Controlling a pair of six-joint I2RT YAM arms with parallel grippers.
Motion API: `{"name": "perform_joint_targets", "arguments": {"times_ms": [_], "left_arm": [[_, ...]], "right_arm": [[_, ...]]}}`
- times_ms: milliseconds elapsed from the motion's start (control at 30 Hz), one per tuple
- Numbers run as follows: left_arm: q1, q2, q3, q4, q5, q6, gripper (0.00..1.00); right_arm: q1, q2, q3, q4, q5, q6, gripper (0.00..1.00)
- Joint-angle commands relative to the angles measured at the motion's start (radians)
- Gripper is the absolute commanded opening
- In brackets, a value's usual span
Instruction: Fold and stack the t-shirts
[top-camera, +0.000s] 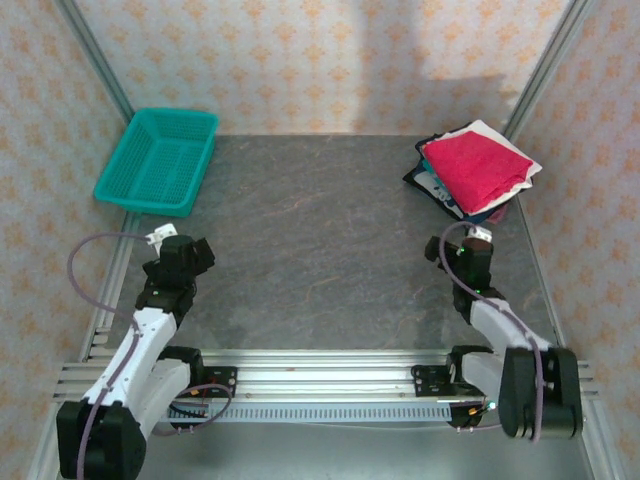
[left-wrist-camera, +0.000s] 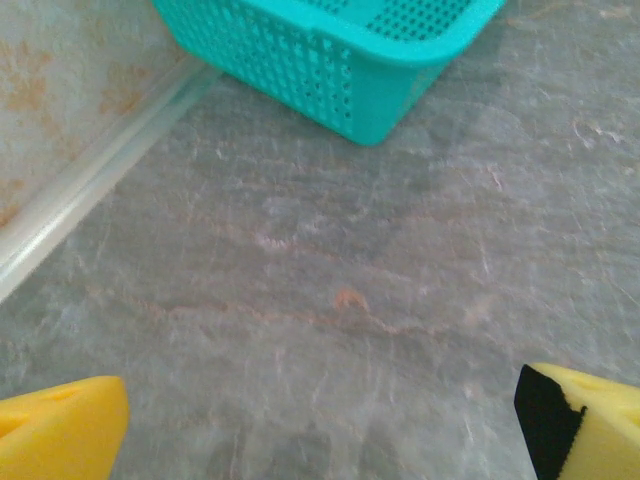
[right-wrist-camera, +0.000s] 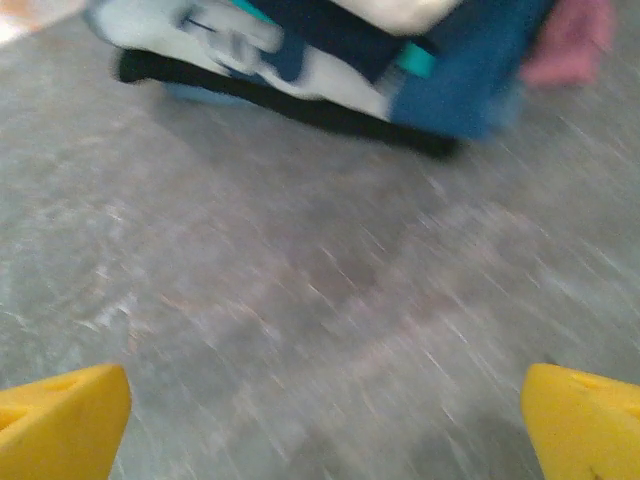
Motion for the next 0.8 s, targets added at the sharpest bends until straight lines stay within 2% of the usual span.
{"name": "perform_joint_targets", "arguments": {"times_ms": [0, 100, 133, 200, 267, 300, 333, 367, 400, 433, 500, 533, 567, 667, 767], "left_arm": [[0.013, 0.061, -0.052, 0.309, -0.106, 0.077, 1.0], [0.016, 0.148, -0.092, 0.474, -0.06, 0.083, 1.0], [0.016, 0.192, -0.104, 0.537, -0.034, 0.089, 1.0], [0.014, 0.285, -0.111, 0.625, -0.01, 0.089, 1.0], [0.014, 0.347, -0.093, 0.679, -0.012, 0.088, 1.0], [0.014, 0.389, -0.1, 0.761, 0.013, 0.111, 1.0], [0.013, 0.42, -0.07, 0.751, 0.026, 0.14, 1.0], [0.013, 0.453, -0.046, 0.755, 0.021, 0.165, 1.0], [0.014, 0.497, -0.046, 0.824, 0.027, 0.188, 1.0], [0.016, 0.551, -0.034, 0.848, 0.043, 0.195, 1.0], [-0.025, 0.616, 0.013, 0.836, 0.072, 0.258, 1.0], [-0.038, 0.652, 0.004, 0.9, 0.081, 0.289, 1.0], [-0.039, 0.656, -0.011, 0.917, 0.084, 0.287, 1.0], [-0.038, 0.656, -0.016, 0.929, 0.078, 0.282, 1.0], [-0.038, 0.655, -0.014, 0.923, 0.078, 0.281, 1.0]], "right_arm": [[0.078, 0.155, 0.023, 0.369, 0.111, -0.141, 0.99], [0.095, 0.232, 0.004, 0.507, 0.159, -0.232, 1.0], [0.087, 0.268, 0.001, 0.565, 0.2, -0.207, 0.99], [0.062, 0.353, -0.01, 0.633, 0.164, -0.184, 0.99], [0.041, 0.496, -0.02, 0.837, 0.206, -0.146, 0.99], [0.018, 0.475, -0.002, 0.775, 0.186, -0.124, 0.99], [0.006, 0.408, 0.046, 0.561, 0.191, -0.099, 0.99], [-0.004, 0.409, 0.076, 0.5, 0.203, -0.084, 0.99], [0.002, 0.454, 0.063, 0.609, 0.183, -0.106, 0.99], [0.004, 0.464, 0.057, 0.639, 0.177, -0.112, 0.99], [0.003, 0.423, 0.083, 0.515, 0.179, -0.105, 0.99], [0.005, 0.44, 0.08, 0.555, 0.18, -0.111, 0.99], [0.006, 0.454, 0.07, 0.597, 0.183, -0.112, 0.99], [0.007, 0.434, 0.074, 0.553, 0.194, -0.11, 0.99], [0.017, 0.445, 0.054, 0.611, 0.249, -0.105, 0.99]]}}
